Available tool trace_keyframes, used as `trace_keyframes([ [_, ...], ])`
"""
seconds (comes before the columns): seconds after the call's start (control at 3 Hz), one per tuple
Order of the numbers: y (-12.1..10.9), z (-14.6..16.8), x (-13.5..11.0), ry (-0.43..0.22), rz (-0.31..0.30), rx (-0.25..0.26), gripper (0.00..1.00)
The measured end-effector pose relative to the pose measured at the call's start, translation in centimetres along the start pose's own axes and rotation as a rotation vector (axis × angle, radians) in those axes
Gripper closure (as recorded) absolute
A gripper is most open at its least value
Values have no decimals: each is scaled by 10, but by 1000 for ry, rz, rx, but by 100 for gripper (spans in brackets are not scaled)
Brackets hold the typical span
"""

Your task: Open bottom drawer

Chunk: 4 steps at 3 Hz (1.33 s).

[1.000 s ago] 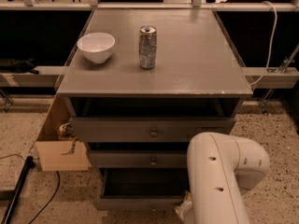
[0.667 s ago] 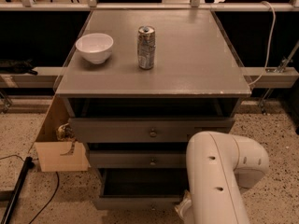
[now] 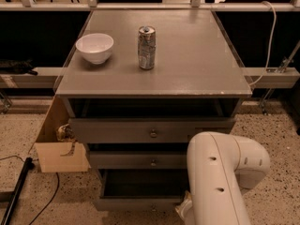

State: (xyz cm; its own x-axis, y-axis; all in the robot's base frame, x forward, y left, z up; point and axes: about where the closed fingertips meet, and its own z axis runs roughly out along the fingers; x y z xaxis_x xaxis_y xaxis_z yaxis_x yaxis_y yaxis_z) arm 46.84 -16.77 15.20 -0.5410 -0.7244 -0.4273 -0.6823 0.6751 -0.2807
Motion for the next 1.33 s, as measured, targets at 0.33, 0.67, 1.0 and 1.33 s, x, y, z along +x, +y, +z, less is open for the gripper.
trace_keyframes([
  [0.33, 0, 0, 0, 0, 0, 0, 30],
  [0.67, -1, -2, -2, 1, -1, 3, 1],
  [1.0, -2, -6, -6, 3, -3, 9, 0],
  [1.33, -13, -36, -23, -25, -26, 63, 0],
])
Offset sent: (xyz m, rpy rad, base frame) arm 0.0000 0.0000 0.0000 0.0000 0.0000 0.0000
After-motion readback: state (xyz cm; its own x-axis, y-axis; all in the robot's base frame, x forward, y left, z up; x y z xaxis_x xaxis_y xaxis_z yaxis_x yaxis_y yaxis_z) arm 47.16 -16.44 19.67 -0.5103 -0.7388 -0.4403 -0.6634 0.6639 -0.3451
